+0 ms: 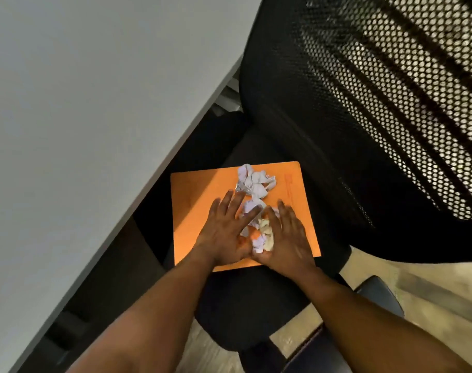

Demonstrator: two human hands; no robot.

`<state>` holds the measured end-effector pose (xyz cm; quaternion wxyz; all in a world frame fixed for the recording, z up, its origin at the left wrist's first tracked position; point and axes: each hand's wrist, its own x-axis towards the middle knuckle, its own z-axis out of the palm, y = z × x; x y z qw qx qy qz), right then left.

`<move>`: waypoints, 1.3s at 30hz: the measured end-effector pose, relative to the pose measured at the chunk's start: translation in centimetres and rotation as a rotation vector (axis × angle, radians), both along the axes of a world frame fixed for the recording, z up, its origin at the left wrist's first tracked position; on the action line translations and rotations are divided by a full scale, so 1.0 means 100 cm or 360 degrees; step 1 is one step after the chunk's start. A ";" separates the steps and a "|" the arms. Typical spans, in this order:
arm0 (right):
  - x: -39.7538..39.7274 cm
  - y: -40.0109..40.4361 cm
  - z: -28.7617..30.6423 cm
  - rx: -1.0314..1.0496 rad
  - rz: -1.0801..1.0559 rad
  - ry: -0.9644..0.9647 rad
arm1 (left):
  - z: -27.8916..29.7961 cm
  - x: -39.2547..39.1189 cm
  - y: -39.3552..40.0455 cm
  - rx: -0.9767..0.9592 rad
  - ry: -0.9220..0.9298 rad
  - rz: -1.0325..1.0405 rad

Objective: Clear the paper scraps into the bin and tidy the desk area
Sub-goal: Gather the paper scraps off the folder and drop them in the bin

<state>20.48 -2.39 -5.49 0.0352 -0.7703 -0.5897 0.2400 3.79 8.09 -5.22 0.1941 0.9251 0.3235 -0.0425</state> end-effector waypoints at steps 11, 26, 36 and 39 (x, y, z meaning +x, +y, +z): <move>0.006 0.008 -0.016 0.0059 0.0255 -0.0311 | -0.037 0.022 -0.010 0.0344 -0.0094 -0.0012; 0.036 0.021 -0.014 -0.0194 0.0499 -0.0119 | -0.018 0.016 -0.007 0.0174 -0.0104 0.0110; -0.034 0.029 0.029 0.0369 0.0386 0.0198 | 0.032 -0.064 -0.044 0.0337 -0.0386 0.0862; -0.082 0.025 0.037 0.0466 0.0531 0.0338 | 0.037 -0.103 -0.072 0.0347 -0.0358 0.1077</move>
